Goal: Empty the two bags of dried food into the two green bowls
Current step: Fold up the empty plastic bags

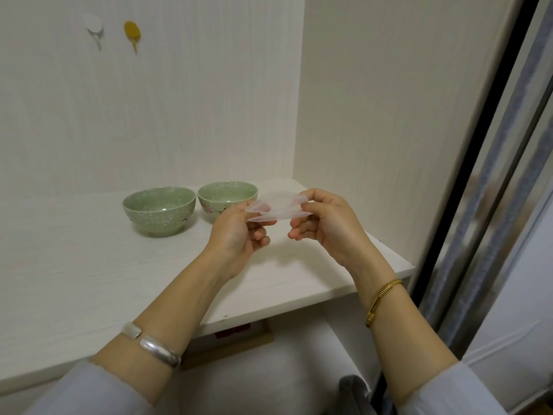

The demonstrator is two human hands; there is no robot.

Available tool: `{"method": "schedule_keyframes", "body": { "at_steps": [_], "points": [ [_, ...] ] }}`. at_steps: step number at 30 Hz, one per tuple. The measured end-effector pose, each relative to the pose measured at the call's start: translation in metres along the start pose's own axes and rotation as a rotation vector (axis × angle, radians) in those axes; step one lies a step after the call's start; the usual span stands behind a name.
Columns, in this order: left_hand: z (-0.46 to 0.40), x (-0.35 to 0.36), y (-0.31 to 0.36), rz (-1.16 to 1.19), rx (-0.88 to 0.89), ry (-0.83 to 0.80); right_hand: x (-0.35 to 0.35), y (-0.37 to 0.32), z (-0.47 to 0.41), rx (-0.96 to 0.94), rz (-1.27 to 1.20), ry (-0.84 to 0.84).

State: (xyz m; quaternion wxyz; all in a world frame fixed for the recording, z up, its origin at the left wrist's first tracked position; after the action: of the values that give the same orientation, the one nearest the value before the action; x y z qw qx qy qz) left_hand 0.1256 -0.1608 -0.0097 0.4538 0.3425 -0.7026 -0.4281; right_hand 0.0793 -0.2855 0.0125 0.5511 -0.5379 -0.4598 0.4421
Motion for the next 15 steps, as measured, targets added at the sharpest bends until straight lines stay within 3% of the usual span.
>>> {"method": "schedule_keyframes", "body": {
  "at_steps": [6,12,15],
  "points": [
    [0.001,0.005,0.003,-0.149,0.150,-0.022,-0.008,0.001,0.004,0.041,-0.135,0.070],
    [0.010,0.015,0.013,-0.007,0.212,-0.049,-0.014,-0.010,0.013,-0.080,0.044,0.090],
    [0.015,0.021,0.013,-0.146,0.245,-0.077,-0.020,-0.010,0.019,-0.113,0.080,0.137]
  ]
}}
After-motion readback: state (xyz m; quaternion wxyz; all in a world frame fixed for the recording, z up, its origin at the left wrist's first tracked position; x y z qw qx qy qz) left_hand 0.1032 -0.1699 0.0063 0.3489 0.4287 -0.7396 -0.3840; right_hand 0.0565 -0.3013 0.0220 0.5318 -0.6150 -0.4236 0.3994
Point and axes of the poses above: each hand's wrist, its own z-axis away from the middle knuckle, its own x-axis out of the palm, y = z × x, the point moved 7 cm from there along -z, towards the middle knuckle, and after that the axes turned 11 degrees about x, right-handed, at the moved point
